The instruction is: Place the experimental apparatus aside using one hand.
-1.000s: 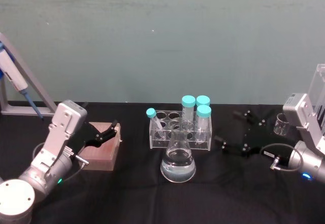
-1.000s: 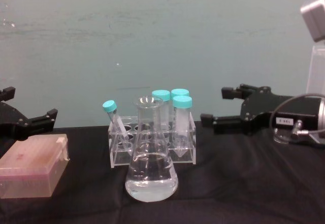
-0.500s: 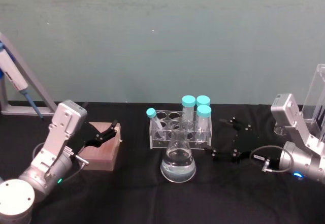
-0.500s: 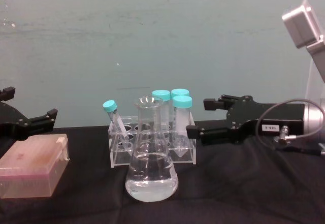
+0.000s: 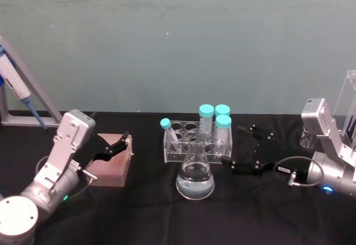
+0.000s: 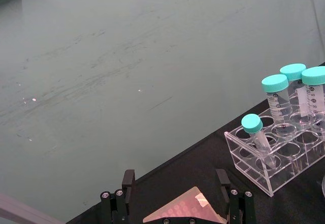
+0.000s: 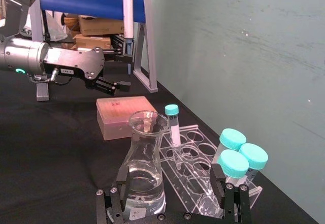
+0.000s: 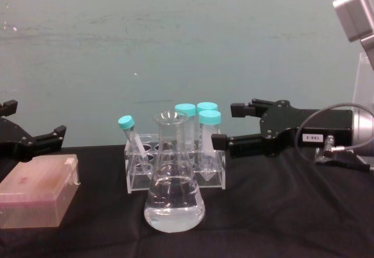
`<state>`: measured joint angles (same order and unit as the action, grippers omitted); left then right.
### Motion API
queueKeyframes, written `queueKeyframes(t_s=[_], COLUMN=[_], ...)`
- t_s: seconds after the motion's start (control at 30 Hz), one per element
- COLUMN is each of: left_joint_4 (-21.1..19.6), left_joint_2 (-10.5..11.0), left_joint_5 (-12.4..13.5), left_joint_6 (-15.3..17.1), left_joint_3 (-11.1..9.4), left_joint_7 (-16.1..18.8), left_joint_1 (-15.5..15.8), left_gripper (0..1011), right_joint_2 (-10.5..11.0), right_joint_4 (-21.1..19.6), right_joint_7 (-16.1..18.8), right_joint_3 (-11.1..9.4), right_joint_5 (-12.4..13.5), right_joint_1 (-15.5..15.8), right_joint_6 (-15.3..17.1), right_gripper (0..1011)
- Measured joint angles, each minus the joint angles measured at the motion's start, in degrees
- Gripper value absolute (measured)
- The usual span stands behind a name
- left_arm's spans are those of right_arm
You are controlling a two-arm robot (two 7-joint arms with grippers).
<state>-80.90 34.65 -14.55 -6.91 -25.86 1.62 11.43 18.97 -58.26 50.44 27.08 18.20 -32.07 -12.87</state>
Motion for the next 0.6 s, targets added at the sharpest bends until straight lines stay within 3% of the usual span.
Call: queueKeyframes(t_s=[0.23, 0.6], left_joint_4=[0.0, 0.0], left_joint_2=[0.0, 0.0], left_joint_5=[0.0, 0.0], left_joint_6=[0.0, 0.0], left_joint_3=[0.0, 0.0], left_joint_7=[0.0, 0.0], left_joint_1=[0.0, 0.0], left_gripper=[1000, 1000], right_joint_2=[0.1, -1.27], right_joint_4=[0.71, 5.71], right_joint_7=[0.81, 3.74], right_joint_3=[0.86, 2.95], right_joint_5=[1.3, 3.45], right_joint_1=[-0.86, -4.43], right_joint_6=[-0.21, -1.07], right_gripper=[1003, 1003])
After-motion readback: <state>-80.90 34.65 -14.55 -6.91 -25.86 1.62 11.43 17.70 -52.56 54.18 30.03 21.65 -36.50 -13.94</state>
